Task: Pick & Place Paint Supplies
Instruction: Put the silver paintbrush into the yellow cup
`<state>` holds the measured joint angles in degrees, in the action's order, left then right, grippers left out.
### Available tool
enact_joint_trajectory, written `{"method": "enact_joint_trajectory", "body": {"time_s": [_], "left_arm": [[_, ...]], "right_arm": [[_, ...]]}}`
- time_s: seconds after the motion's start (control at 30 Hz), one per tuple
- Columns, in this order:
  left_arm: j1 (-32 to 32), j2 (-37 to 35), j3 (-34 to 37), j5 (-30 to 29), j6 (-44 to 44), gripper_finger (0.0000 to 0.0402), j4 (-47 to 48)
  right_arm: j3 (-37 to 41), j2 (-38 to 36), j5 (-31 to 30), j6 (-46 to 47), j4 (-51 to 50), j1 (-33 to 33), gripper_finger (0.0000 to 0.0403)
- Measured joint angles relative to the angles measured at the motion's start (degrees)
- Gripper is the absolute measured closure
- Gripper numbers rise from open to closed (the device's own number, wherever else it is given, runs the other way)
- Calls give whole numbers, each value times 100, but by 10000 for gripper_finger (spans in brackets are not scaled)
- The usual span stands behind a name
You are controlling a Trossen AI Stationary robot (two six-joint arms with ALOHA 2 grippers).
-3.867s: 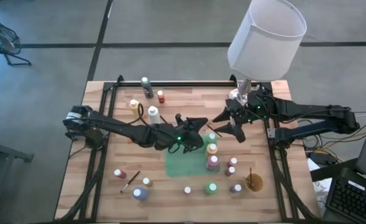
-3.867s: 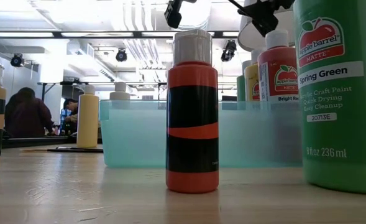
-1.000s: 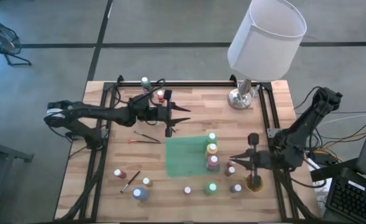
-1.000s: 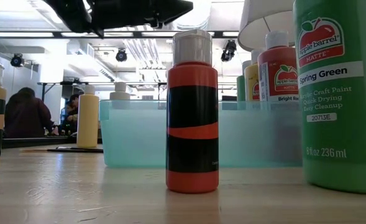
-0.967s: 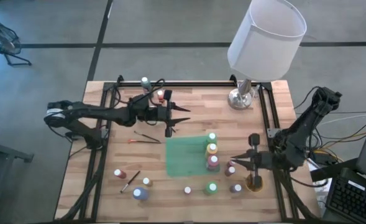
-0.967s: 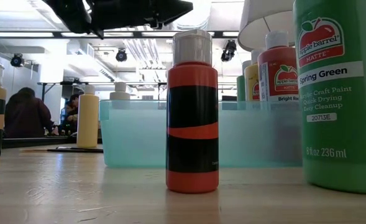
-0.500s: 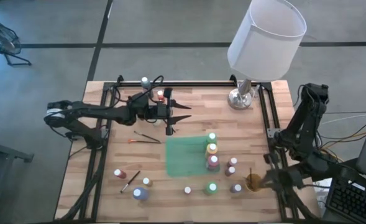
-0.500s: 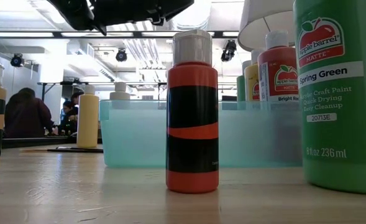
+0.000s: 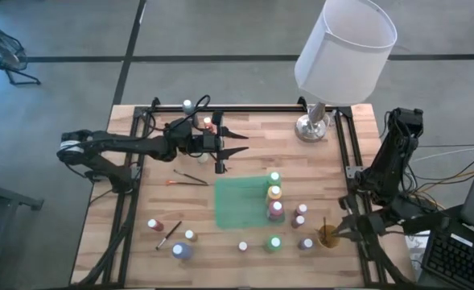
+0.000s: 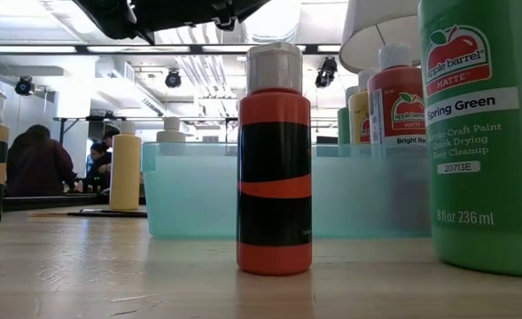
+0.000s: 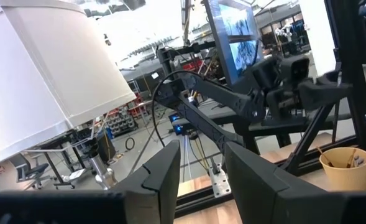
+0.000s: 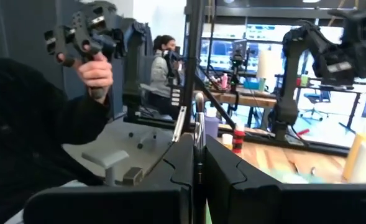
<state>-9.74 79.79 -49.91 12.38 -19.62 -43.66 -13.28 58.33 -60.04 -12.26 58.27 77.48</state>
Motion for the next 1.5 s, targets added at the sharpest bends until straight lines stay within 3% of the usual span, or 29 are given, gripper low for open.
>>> {"method": "enact_joint_trajectory", "body": {"time_s": [0.17,0.63,0.87,1.2,1.5], "left_arm": [[0,0,0,0,-57,268,0],[4,0,-176,-37,-166,268,-9],[2,0,-197,-81,-165,268,-7],[0,0,-195,-133,-164,268,-4],[0,0,-190,-133,-162,268,0]], "right_arm": [[439,236,20,149,701,3,392],[445,1264,0,960,726,-2,392],[415,1875,-361,1510,765,-3,391],[420,2263,-462,1791,814,1,389],[426,2030,-464,1833,820,1,330]]}}
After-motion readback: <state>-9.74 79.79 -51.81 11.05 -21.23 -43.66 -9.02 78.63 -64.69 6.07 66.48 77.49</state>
